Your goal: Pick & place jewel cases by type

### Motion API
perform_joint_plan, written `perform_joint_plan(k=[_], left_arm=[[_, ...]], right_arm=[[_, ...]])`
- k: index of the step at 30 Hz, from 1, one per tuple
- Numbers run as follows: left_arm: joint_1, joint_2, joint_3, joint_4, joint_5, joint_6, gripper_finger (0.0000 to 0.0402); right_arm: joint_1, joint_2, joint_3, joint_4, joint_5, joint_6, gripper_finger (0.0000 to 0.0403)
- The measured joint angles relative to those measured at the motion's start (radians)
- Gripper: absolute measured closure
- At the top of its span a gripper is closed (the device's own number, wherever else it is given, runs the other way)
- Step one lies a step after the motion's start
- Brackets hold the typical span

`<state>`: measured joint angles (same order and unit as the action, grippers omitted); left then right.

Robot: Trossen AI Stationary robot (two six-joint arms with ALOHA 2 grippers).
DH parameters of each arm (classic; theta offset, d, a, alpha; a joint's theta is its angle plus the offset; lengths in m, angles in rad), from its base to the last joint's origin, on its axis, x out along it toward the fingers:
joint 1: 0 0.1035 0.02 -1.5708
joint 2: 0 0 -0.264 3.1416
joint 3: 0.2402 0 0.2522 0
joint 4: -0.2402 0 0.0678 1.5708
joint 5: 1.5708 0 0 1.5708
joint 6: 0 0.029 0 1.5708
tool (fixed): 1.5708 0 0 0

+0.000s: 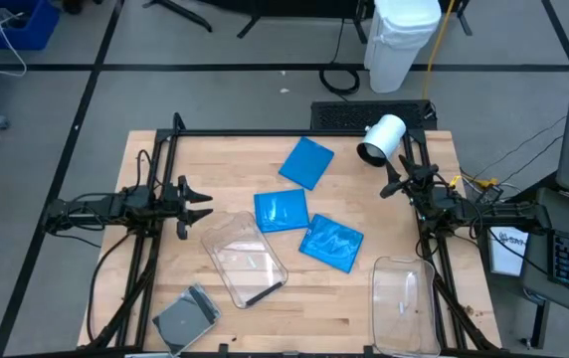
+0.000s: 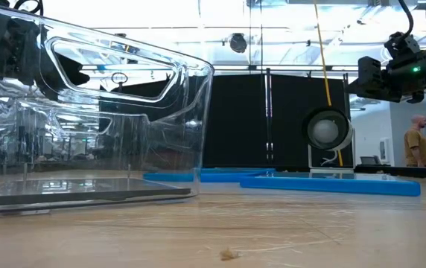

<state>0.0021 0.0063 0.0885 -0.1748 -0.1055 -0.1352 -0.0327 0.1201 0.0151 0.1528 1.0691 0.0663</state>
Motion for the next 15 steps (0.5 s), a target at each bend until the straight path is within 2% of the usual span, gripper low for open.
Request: perform_joint_plan(k=[8,12,15], left_arm=[[0.000,0.000,0.000,0.000,0.000,0.000,0.0215],[0.000,0.000,0.000,0.000,0.000,0.000,0.0215],[0.000,0.000,0.000,0.000,0.000,0.000,0.0215]], right_arm=[[0.000,0.000,0.000,0.005,0.000,0.000,0.0188],[0.000,0.000,0.000,0.064,-0.001,0.006,0.0188],[0.007,0.000,0.000,0.056,-0.062,0.160,0.0188]])
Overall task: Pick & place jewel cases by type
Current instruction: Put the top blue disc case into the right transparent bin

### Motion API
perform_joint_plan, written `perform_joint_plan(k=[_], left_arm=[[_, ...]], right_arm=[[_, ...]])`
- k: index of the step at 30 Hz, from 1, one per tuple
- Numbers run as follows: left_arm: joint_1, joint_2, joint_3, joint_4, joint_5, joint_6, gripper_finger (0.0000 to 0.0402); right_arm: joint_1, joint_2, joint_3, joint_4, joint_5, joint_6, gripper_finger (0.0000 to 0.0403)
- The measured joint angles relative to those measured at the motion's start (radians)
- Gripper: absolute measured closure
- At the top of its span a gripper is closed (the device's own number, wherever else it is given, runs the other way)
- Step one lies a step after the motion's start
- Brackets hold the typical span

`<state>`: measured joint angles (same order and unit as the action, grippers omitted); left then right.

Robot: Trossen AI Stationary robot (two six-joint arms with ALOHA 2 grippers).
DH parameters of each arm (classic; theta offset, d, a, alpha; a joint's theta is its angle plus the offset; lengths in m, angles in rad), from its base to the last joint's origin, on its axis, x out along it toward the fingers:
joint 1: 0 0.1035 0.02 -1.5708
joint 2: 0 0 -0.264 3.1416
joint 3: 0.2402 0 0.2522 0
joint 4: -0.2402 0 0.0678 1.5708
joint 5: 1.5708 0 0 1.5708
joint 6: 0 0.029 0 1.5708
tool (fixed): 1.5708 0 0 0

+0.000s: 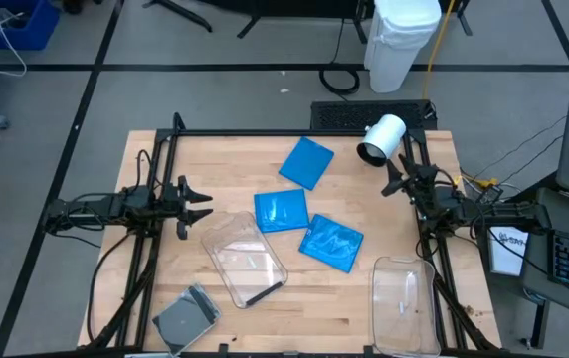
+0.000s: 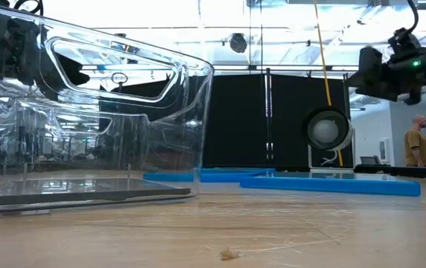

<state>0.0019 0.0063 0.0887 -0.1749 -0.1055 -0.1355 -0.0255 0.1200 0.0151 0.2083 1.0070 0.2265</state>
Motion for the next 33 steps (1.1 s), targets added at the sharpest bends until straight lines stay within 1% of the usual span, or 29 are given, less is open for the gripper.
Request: perform_joint_plan(k=[2,4,6,16,23,27,30,33], left_arm=[[0.000,0.000,0.000,0.000,0.000,0.000,0.0215],[0.000,0.000,0.000,0.000,0.000,0.000,0.0215],[0.000,0.000,0.000,0.000,0.000,0.000,0.0215],[0.000,0.000,0.000,0.001,0.000,0.000,0.0215],[0.000,0.000,0.000,0.000,0.000,0.000,0.0215],[0.000,0.000,0.000,0.001,0.000,0.000,0.0215],[0.000,0.000,0.000,0.023,-0.004,0.052,0.0215],[0.000,0.000,0.000,0.061,-0.007,0.056,0.0215]], right_arm=[[0.008,0.000,0.000,-0.021,-0.122,0.146,0.0188],[0.010,0.001,0.000,0.002,-0.244,0.267,0.0188],[0.009,0.006,0.000,0.037,-0.300,0.352,0.0188],[0.007,0.008,0.000,0.055,-0.303,0.401,0.0188],[0.007,0.008,0.000,0.049,-0.301,0.279,0.0188],[0.007,0.008,0.000,0.045,-0.301,0.168,0.0188],[0.007,0.008,0.000,0.024,-0.304,0.152,0.0188],[0.007,0.008,0.000,-0.034,-0.317,0.162,0.0188]])
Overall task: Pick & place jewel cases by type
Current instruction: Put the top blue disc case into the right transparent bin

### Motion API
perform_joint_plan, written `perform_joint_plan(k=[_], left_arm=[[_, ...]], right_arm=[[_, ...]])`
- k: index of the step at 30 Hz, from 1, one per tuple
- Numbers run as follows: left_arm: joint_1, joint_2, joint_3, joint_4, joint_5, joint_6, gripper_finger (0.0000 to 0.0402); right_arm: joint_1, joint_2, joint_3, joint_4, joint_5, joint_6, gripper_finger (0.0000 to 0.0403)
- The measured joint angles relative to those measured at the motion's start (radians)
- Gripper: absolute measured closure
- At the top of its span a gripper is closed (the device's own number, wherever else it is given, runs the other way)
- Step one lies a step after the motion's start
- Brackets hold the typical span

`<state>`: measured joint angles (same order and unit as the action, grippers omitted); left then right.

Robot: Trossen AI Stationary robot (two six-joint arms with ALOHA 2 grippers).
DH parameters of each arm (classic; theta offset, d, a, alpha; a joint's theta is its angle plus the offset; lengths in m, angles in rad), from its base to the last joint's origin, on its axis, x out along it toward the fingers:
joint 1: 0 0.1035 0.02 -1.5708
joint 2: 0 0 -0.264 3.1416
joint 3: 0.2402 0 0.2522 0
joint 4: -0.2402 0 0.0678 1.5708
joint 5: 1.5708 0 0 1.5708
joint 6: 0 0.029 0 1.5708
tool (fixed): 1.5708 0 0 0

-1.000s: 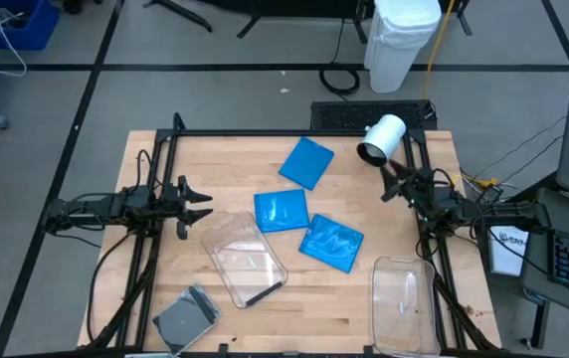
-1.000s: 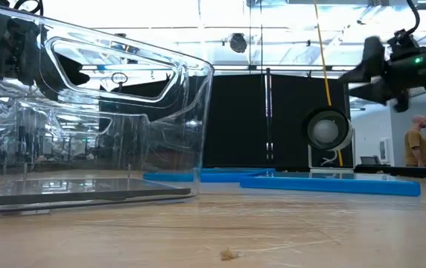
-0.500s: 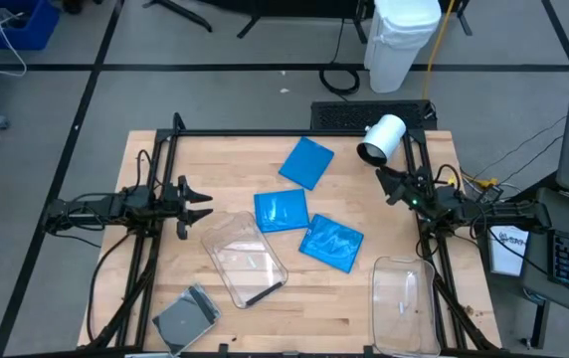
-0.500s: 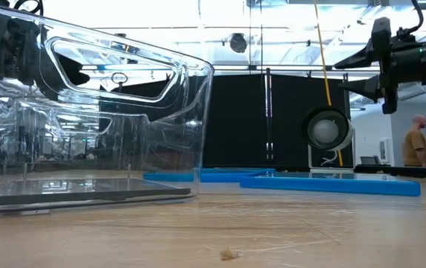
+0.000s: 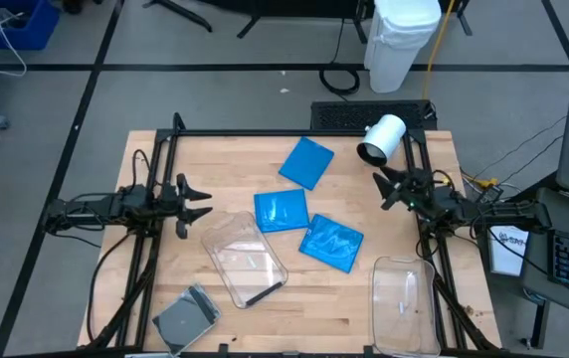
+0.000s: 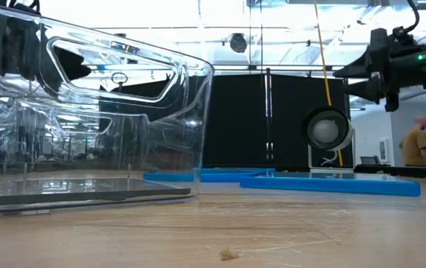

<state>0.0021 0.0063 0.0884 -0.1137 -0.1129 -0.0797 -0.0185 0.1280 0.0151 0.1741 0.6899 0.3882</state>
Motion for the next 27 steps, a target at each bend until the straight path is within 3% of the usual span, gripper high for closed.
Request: perform_joint_plan(k=[9,17,22,27], left_arm=[[0.000,0.000,0.000,0.066,-0.023,-0.010,0.0215],[0.000,0.000,0.000,0.081,-0.096,0.001,0.0215],[0.000,0.000,0.000,0.130,-0.190,0.009,0.0215],[0.008,0.055,0.000,0.162,-0.221,-0.055,0.0215]], right_arm=[[0.000,0.021,0.000,-0.039,-0.103,-0.051,0.0188],[0.001,0.038,0.000,-0.013,-0.362,-0.005,0.0188],[0.000,0.066,0.000,0.055,-0.484,-0.101,0.0188],[0.000,0.120,0.000,0.205,-0.479,-0.152,0.0188]])
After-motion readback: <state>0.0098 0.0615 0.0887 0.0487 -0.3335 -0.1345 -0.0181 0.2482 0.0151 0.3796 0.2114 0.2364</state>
